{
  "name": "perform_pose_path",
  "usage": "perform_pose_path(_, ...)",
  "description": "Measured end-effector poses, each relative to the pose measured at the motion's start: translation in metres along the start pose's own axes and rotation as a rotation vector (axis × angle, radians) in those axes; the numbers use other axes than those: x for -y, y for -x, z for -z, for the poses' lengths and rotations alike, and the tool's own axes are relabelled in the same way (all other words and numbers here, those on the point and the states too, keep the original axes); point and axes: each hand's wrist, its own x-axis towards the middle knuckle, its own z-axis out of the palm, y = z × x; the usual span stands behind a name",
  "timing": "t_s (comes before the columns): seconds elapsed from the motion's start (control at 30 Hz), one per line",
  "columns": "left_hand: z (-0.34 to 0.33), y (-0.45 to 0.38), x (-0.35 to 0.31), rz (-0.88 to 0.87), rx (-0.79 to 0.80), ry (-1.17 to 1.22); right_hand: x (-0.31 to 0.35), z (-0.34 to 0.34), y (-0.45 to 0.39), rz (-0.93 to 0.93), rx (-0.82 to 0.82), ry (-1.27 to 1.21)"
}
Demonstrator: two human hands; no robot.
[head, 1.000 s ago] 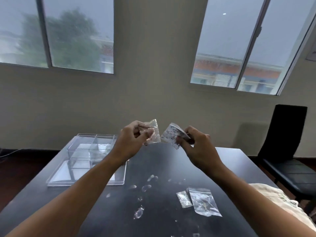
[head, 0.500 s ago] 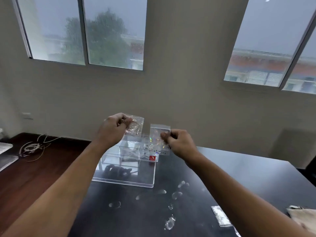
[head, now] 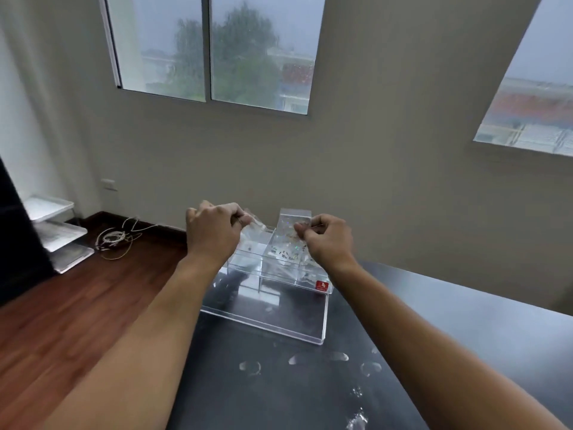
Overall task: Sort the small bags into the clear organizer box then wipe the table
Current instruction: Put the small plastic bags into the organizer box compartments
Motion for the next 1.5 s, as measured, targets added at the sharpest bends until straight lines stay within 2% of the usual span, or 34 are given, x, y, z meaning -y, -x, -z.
perform_pose_path(0.1,-0.003,0.000,0.004,0.023,0.008,-0.048,0.001,-0.015,0.000,0.037,-0.038,0.214)
perform_pose_path(0.27,-0.005,0.003,0.000,0.137,0.088,0.145,0.005,-0.019,0.001,0.100,-0.043,0.505)
perform_pose_path(0.33,-0.004,0.004,0.000,0.138,0.073,0.163,0.007,-0.017,0.002,0.133,-0.023,0.579)
perform_pose_path(0.43,0.000,0.007,0.000,0.010,0.045,0.035,0.008,-0.012,0.009,0.234,-0.027,0.716)
perform_pose_path(0.5,0.005,0.008,-0.001,-0.102,0.088,-0.019,0.008,-0.006,0.015,0.409,-0.033,0.722)
perform_pose_path(0.57,0.008,0.009,-0.001,-0.200,0.181,-0.058,0.007,0.002,0.019,0.595,0.071,0.715)
perform_pose_path(0.63,0.008,0.011,-0.002,-0.254,0.303,-0.106,0.006,0.008,0.021,0.652,0.264,0.811)
perform_pose_path(0.7,0.007,0.012,-0.002,-0.243,0.414,-0.147,0.002,0.013,0.021,0.619,0.456,0.964)
perform_pose_path(0.77,0.005,0.013,-0.001,-0.215,0.495,-0.192,0.000,0.016,0.020,0.614,0.568,1.084)
perform_pose_path(0.97,0.000,0.015,-0.001,-0.155,0.629,-0.262,0.008,0.011,0.018,0.621,0.590,1.161)
perform_pose_path(1.17,-0.002,0.019,-0.009,-0.104,0.626,-0.252,0.023,0.015,0.010,0.653,0.535,0.947)
perform_pose_path(1.37,0.001,0.020,-0.010,-0.077,0.651,-0.194,0.021,0.012,0.015,0.452,0.803,1.102)
perform_pose_path(1.5,0.003,0.021,-0.013,-0.083,0.667,-0.203,0.018,0.009,0.012,0.450,0.786,1.107)
